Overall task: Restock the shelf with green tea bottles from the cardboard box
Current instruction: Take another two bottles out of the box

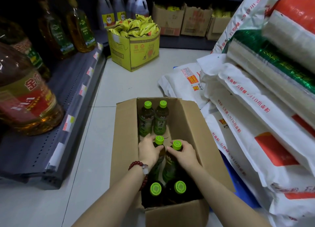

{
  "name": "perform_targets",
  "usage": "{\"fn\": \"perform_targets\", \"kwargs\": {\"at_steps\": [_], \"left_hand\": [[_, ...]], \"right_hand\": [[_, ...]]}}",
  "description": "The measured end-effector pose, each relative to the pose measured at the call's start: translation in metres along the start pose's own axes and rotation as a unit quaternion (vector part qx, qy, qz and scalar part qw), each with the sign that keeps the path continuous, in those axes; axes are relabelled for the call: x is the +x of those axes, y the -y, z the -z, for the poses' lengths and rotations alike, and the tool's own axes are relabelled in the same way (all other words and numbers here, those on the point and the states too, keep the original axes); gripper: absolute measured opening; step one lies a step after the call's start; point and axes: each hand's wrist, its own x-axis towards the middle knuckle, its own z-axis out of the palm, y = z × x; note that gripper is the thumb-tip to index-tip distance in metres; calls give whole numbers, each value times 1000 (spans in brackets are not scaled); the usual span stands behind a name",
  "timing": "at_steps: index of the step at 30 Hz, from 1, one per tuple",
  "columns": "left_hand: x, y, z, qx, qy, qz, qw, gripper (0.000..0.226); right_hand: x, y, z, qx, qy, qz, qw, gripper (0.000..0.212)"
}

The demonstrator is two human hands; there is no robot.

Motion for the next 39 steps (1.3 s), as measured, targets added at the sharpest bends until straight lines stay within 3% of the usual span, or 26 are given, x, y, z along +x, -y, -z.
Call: {"fn": "perform_targets", "kwargs": {"at_steps": [3,6,10,13,20,26,29,32,37,39], "left_hand": [[1,5,-3,-37,28,4,999,42],[2,7,-8,-111,69,19,991,40],[10,11,-11,-191,22,72,979,32],[12,15,-13,-245,35,94,964,30],[13,17,-13,-301,45,108,947,33],[6,4,-2,-330,64,102,936,39],[-1,-15,18,-337,62,111,933,36],[-14,-53,49,-328,66,93,938,28],[-38,-131,121,-348,70,94,930,28],[-47,-165,152,-349,74,90,930,50]], "right_hand": [[-1,-4,-2,14,-2,-5,1000,35],[-3,-6,-1,43,1,-1,999,28],[-1,-10,-3,60,15,3,998,29],[1,-10,-9,49,-13,9,999,28],[5,-2,-14,102,-72,-16,992,15],[-3,15,-5,136,-86,-52,986,19],[-5,38,15,139,-77,-60,985,26],[-13,78,43,147,-62,-56,986,18],[-39,175,97,172,-65,-20,983,21],[-51,218,121,191,-66,-18,979,23]]}}
